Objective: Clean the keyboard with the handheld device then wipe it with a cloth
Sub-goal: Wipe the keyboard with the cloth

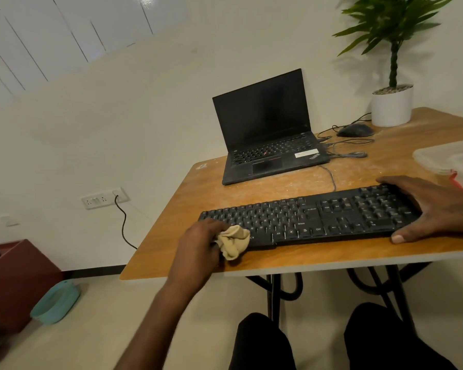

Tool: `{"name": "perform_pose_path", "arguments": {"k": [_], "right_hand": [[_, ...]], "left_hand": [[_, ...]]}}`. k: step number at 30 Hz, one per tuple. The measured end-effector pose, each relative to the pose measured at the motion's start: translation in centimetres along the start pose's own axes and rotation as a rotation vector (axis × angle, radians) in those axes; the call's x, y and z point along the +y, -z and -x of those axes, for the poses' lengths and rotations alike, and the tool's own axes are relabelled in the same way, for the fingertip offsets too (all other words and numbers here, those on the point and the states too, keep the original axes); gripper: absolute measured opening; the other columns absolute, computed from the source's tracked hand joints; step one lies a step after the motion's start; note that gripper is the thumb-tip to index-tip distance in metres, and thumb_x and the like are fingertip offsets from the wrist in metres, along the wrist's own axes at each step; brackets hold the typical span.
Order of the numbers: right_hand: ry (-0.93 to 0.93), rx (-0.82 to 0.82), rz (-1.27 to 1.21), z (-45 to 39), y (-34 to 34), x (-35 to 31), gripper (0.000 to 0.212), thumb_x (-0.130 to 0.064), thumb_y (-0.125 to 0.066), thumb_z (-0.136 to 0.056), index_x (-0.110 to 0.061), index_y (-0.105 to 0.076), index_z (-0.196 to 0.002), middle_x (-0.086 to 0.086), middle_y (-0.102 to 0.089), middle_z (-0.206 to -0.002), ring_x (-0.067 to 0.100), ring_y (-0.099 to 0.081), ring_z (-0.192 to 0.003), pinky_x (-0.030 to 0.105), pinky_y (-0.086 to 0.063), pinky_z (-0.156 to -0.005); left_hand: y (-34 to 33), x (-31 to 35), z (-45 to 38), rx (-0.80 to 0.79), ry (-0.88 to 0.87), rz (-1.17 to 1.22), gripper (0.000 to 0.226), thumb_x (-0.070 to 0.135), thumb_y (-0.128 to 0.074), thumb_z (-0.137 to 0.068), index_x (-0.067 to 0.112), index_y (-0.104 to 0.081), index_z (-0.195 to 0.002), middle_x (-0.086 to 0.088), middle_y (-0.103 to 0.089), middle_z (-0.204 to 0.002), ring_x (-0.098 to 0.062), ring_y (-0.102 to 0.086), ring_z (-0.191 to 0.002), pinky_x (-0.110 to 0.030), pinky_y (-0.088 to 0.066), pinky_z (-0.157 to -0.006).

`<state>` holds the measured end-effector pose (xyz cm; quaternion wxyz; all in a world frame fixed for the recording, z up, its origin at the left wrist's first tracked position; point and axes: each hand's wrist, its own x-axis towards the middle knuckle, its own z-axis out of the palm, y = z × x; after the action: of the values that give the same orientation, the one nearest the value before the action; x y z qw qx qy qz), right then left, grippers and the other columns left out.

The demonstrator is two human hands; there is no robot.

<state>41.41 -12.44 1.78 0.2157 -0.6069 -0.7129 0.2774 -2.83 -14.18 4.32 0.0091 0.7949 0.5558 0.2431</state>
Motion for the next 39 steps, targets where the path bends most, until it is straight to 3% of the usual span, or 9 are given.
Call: {"name": "perform_pose_path", "arguments": {"k": [3, 7, 16, 20, 26, 30, 33, 36, 39], "right_hand": [[0.019, -0.001, -0.021, 0.4, 0.0, -0.2, 0.126, -0.086, -0.081, -0.039, -0.066, -0.008, -0.139, -0.047, -0.022, -0.122, -0.014, -0.037, -0.108, 0.011, -0.032, -0.082], [0.039, 0.0, -0.051, 0.7, -0.2, -0.8, 0.124, -0.086, -0.081, -0.04, -0.065, -0.009, -0.139, -0.048, -0.022, -0.122, -0.016, -0.037, -0.111, 0.011, -0.034, -0.081], [0.044, 0.005, -0.052, 1.0, 0.1, -0.6, 0.123, -0.086, -0.081, -0.042, -0.066, -0.008, -0.139, -0.047, -0.024, -0.122, -0.015, -0.038, -0.111, 0.011, -0.035, -0.081], [0.042, 0.001, -0.06, 0.8, 0.2, 0.0, 0.127, -0.085, -0.082, -0.043, -0.064, -0.008, -0.144, -0.043, -0.026, -0.125, -0.017, -0.036, -0.113, 0.012, -0.034, -0.082], [0.044, 0.006, -0.074, 0.8, -0.1, -0.5, 0.125, -0.085, -0.082, -0.04, -0.064, -0.009, -0.14, -0.047, -0.024, -0.123, -0.014, -0.039, -0.112, 0.012, -0.034, -0.081], [0.061, -0.013, -0.057, 0.9, 0.3, -0.5, 0.123, -0.085, -0.082, -0.041, -0.065, -0.009, -0.138, -0.046, -0.025, -0.124, -0.014, -0.038, -0.113, 0.012, -0.035, -0.082], [0.068, -0.016, -0.052, 1.0, 0.4, -0.5, 0.124, -0.087, -0.08, -0.04, -0.065, -0.008, -0.138, -0.047, -0.024, -0.123, -0.014, -0.037, -0.113, 0.013, -0.035, -0.083], [0.065, -0.007, -0.053, 0.9, 0.3, -0.4, 0.126, -0.087, -0.08, -0.041, -0.064, -0.008, -0.142, -0.045, -0.025, -0.121, -0.015, -0.036, -0.111, 0.013, -0.034, -0.082], [0.06, -0.011, -0.057, 0.8, 0.3, 0.0, 0.128, -0.085, -0.081, -0.043, -0.059, -0.011, -0.147, -0.04, -0.029, -0.126, -0.015, -0.037, -0.113, 0.014, -0.036, -0.083]], "left_hand": [[-1.7, 2.9, -0.8, -0.009, -0.054, 0.043, 0.046, -0.003, -0.063, -0.088, 0.025, -0.072, -0.123, 0.01, -0.066, -0.116, -0.008, -0.057, -0.107, -0.028, -0.052, -0.09], [-3.0, 5.1, -1.6, -0.001, -0.101, 0.048, 0.046, 0.003, -0.067, -0.089, 0.027, -0.07, -0.127, 0.012, -0.065, -0.119, -0.006, -0.055, -0.111, -0.027, -0.05, -0.095], [1.0, -1.7, -0.3, 0.031, 0.113, -0.126, 0.038, 0.0, -0.07, -0.083, 0.024, -0.076, -0.113, 0.008, -0.07, -0.101, -0.015, -0.061, -0.089, -0.032, -0.053, -0.069], [1.5, -2.9, -0.9, 0.023, 0.192, -0.109, 0.044, -0.004, -0.065, -0.084, 0.023, -0.076, -0.116, 0.005, -0.074, -0.105, -0.014, -0.061, -0.089, -0.025, -0.047, -0.066], [-1.2, 1.9, -3.5, -0.03, 0.058, 0.019, 0.043, 0.001, -0.064, -0.092, 0.023, -0.07, -0.128, 0.005, -0.072, -0.116, -0.008, -0.058, -0.097, -0.024, -0.048, -0.078], [-3.0, 5.0, -4.8, -0.018, -0.025, 0.022, 0.045, -0.001, -0.062, -0.092, 0.023, -0.07, -0.129, 0.004, -0.071, -0.116, -0.015, -0.062, -0.104, -0.032, -0.054, -0.087], [-2.3, 3.2, -4.9, -0.007, 0.014, -0.053, 0.043, 0.003, -0.066, -0.092, 0.022, -0.069, -0.13, 0.003, -0.07, -0.116, -0.014, -0.061, -0.103, -0.025, -0.051, -0.081], [-0.2, -1.1, -4.2, 0.006, 0.1, -0.173, 0.033, 0.01, -0.072, -0.09, 0.021, -0.074, -0.121, 0.003, -0.072, -0.108, -0.008, -0.056, -0.088, -0.013, -0.037, -0.063], [2.0, -5.2, -3.6, 0.006, 0.273, -0.198, 0.03, 0.012, -0.07, -0.089, 0.022, -0.076, -0.116, -0.003, -0.075, -0.11, -0.022, -0.064, -0.093, -0.026, -0.044, -0.068]]}}
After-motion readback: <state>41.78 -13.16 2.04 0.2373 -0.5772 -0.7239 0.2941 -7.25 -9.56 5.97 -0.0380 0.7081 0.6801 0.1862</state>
